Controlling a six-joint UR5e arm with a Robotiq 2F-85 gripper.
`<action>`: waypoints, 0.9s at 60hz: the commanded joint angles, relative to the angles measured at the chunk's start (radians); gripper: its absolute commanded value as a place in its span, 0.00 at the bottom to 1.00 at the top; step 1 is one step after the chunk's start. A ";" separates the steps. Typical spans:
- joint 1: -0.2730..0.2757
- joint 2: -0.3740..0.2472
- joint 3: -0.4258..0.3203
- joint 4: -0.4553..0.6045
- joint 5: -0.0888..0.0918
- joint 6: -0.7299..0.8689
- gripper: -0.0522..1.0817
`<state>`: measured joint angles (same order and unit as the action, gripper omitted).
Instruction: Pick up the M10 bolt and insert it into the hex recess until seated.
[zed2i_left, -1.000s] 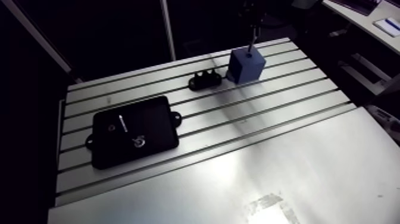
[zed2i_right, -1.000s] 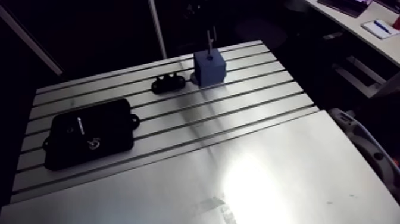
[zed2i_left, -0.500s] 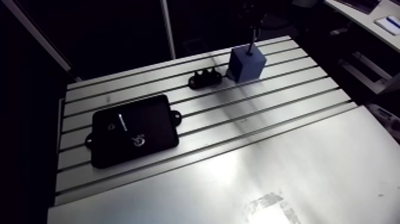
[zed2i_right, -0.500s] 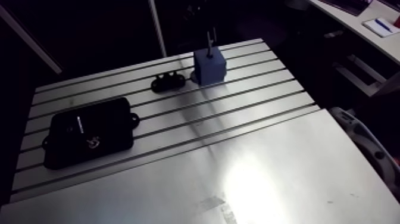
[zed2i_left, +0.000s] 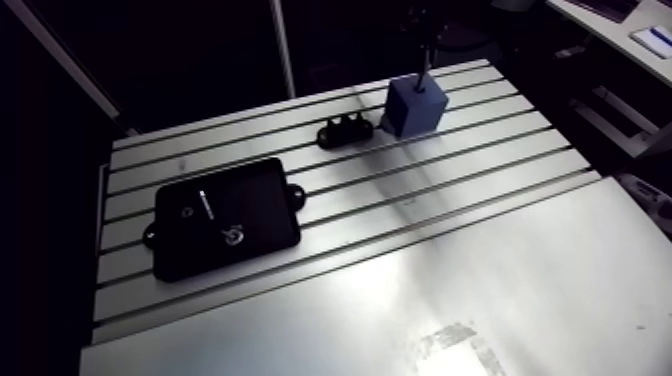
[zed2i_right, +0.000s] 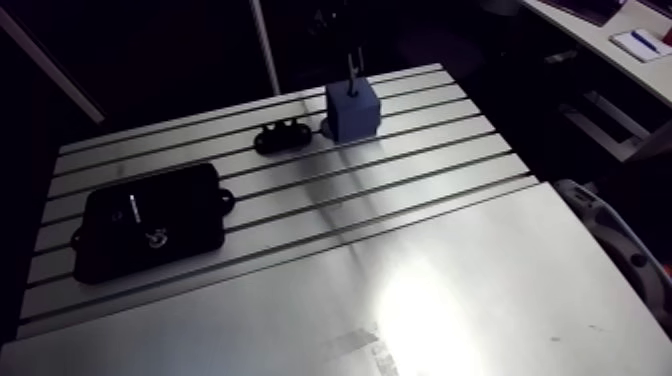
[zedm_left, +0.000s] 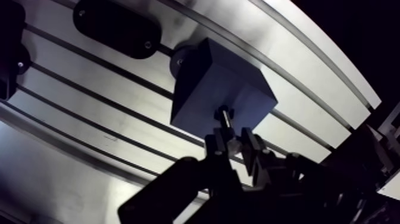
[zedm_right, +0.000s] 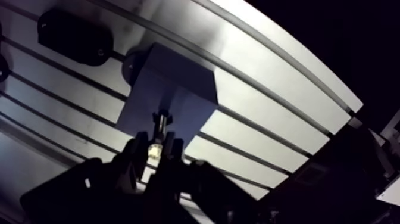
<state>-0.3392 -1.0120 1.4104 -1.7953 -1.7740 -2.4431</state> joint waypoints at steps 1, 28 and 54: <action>0.000 0.002 -0.001 0.000 0.000 0.000 0.69; 0.000 0.011 -0.005 0.000 0.000 0.000 0.69; 0.000 0.014 -0.005 0.000 0.000 0.000 0.69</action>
<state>-0.3391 -0.9990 1.4059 -1.7955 -1.7741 -2.4430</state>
